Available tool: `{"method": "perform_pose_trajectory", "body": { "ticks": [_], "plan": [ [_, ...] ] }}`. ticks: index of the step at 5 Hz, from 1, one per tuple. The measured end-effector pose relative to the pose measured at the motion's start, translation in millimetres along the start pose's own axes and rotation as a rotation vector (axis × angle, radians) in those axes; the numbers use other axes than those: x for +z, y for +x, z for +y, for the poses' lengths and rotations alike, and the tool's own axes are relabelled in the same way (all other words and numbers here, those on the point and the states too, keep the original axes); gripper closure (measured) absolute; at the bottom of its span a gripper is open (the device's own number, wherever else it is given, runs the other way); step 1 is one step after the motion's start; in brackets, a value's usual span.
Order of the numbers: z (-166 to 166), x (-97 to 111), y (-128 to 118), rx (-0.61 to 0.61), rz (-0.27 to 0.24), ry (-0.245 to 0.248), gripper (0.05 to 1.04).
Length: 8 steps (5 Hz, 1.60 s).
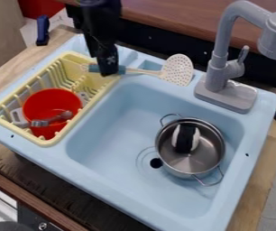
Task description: Picked up spatula and put in in the silver pot in the sink
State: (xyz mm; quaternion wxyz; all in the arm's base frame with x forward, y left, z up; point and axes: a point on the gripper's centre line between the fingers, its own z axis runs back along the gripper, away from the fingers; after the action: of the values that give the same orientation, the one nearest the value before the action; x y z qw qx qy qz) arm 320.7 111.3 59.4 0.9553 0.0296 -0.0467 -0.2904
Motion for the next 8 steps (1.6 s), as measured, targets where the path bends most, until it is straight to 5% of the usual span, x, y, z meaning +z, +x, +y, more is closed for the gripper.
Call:
{"method": "perform_pose_trajectory", "body": {
  "ticks": [1, 2, 4, 5, 6, 8],
  "plan": [
    [-3.5, -13.6, 2.0, -0.008, 0.026, -0.023, 0.085],
    [-4.0, -15.5, 3.7, 0.013, -0.003, -0.012, 0.132],
    [0.6, -16.6, 3.8, 0.066, -0.012, 0.002, 0.663],
    [1.1, -15.9, 1.9, 0.086, -0.018, -0.018, 0.737],
    [3.4, -14.4, -2.1, 0.133, -0.079, -0.066, 0.738],
    [7.9, 13.6, -19.9, 0.237, -0.189, -0.053, 0.859]
  ]
}}
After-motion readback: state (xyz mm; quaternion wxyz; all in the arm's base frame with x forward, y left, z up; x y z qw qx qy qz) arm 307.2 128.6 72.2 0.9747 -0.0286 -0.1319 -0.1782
